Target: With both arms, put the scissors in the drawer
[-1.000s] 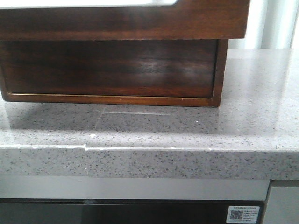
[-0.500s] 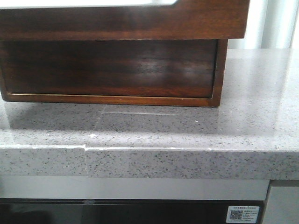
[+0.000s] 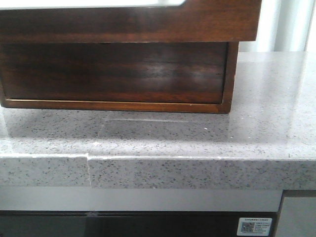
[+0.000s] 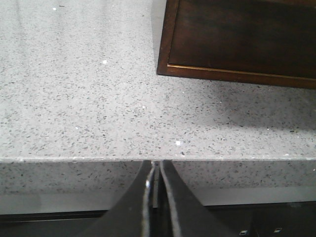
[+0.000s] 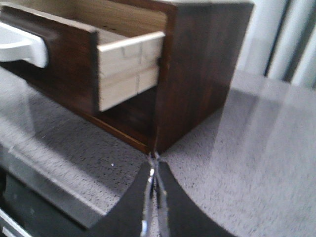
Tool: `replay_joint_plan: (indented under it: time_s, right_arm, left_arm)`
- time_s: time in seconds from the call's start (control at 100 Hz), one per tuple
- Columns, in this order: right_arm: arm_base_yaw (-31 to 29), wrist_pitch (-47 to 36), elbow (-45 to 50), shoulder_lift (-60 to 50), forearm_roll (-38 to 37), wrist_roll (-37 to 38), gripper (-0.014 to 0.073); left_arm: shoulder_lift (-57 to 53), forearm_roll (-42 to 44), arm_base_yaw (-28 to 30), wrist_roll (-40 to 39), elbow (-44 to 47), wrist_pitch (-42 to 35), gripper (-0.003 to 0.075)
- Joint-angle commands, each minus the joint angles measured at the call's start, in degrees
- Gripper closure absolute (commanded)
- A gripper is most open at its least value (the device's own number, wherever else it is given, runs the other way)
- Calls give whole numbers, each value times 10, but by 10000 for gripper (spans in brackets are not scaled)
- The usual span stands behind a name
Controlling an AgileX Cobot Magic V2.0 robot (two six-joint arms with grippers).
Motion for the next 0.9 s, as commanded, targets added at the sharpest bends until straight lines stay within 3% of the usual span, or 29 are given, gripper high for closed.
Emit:
replay_joint_plan:
  time_s: [0.0,0.05,0.14,0.28,0.4,0.89]
  right_arm:
    - [-57,-139,48,7,42,2,596]
    - [-94,-178,80,7,43,2,596]
    - [-144,-168,117,3,43,2,596]
    - [-212,-91,147,-24,43,2,596]
    - [-252,22,146,-69,43,2,596]
    - [-269,28,146,-100,42,2,596]
  left_arm:
    - [-18,-8,1,-7,12,-12,739]
    - [-18,-8,1,-7,12,-12,739]
    - [-18,-8,1,-7,12,-12,739]
    - [-18,-8,1,-7,12,-12,739]
    - [-18,-8,1,-7,12,-12,739]
    - [-18,-11,1,-7,12,-12,739]
